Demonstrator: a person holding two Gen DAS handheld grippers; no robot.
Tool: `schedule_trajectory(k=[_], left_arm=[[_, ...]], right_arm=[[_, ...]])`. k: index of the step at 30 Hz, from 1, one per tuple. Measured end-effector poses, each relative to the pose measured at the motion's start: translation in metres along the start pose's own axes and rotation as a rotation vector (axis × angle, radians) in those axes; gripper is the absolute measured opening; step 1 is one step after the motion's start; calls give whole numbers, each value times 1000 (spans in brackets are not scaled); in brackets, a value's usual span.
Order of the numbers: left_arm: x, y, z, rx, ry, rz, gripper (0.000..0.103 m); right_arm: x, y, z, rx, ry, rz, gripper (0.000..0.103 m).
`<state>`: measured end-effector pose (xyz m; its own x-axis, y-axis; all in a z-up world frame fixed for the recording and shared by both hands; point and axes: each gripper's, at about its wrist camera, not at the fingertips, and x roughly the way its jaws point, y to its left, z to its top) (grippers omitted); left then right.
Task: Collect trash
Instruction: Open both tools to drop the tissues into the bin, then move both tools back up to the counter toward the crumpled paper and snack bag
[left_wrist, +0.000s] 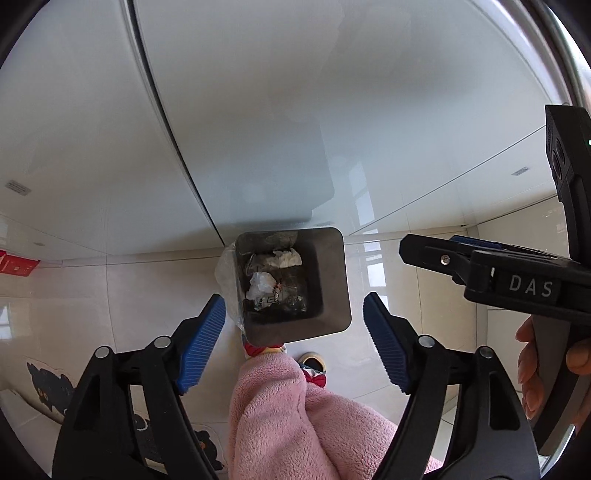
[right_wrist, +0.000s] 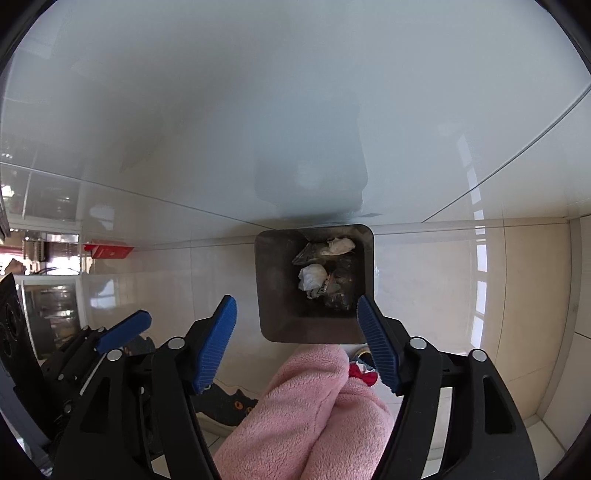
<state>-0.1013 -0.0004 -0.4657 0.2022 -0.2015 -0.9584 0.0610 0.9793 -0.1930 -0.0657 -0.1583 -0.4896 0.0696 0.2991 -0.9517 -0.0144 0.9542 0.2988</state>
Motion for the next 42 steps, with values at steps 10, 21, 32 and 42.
schedule_trajectory(k=[10,21,32,42], left_arm=[[-120,-22,3,7,-178,32,94],[-225,-35,43,28,-367,13,94],[-250,-41,124,86,-448,-22,94],[-239,-55,184,131,-445,-41,94]], right_arm=[[-122,3,-9,-37,-134,-12,98],[-244,11,4,-48,-361,-2,98],[-280,20,69,-6,-462,-31,98],[-290,7,114,50,-495,-44,98]])
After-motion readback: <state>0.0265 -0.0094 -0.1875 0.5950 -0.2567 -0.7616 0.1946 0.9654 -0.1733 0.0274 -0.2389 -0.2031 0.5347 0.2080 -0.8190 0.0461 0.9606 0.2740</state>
